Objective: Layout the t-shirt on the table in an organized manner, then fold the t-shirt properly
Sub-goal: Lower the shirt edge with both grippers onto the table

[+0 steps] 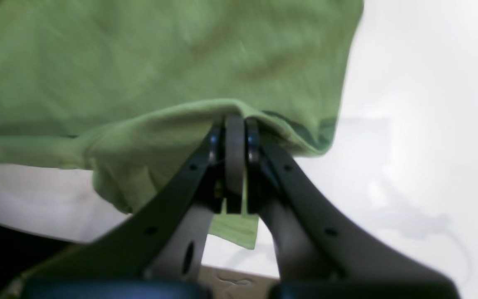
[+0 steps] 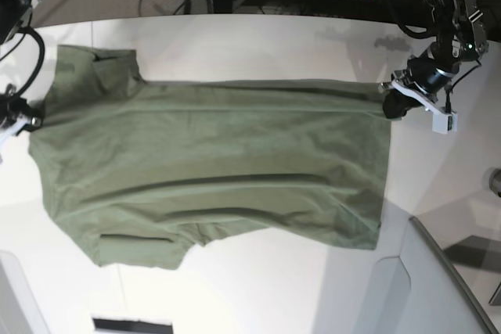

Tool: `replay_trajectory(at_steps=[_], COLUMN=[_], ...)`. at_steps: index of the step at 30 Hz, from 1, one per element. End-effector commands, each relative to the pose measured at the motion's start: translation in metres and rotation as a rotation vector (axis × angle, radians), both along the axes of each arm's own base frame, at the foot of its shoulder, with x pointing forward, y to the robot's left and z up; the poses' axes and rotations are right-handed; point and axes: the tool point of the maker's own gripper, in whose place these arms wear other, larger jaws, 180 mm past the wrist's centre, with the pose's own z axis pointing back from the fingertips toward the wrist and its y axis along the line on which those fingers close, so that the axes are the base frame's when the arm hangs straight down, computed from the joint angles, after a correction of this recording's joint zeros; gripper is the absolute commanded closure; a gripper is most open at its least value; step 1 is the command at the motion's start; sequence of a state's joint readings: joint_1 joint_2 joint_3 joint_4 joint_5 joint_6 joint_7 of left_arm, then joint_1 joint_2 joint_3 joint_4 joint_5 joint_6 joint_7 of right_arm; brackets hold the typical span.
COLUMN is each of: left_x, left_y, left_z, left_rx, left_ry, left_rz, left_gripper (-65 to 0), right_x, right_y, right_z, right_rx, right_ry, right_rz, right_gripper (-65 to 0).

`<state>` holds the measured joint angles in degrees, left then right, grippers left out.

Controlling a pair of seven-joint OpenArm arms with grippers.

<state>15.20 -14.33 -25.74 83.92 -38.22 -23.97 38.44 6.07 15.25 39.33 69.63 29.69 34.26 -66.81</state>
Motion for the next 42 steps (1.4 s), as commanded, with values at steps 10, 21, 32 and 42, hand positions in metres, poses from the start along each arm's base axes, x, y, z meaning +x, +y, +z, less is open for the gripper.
replay_trajectory(at_steps=[10, 21, 32, 42], left_x=[0.033, 0.037, 0.037, 0.038], left_y=[0.011, 0.01, 0.011, 0.012], left_z=[-0.002, -0.007, -0.007, -0.006], left_rx=[0.039, 0.083, 0.081, 0.082], left_ry=[-0.018, -0.005, -0.006, -0.009], left_rz=[0.013, 0.008, 0.013, 0.015], left_gripper=[0.0, 0.0, 0.0, 0.0], right_x=[0.035, 0.056, 0.064, 0.062], right_y=[-0.002, 0.01, 0.007, -0.001], right_z=[-0.011, -0.01, -0.005, -0.008], right_rx=[0.032, 0.042, 0.033, 0.016], right_ry=[-0.046, -0.085, -0.128, -0.102], right_rz=[0.009, 0.033, 0.017, -0.04], right_gripper=[-0.3, -0.2, -0.2, -0.2])
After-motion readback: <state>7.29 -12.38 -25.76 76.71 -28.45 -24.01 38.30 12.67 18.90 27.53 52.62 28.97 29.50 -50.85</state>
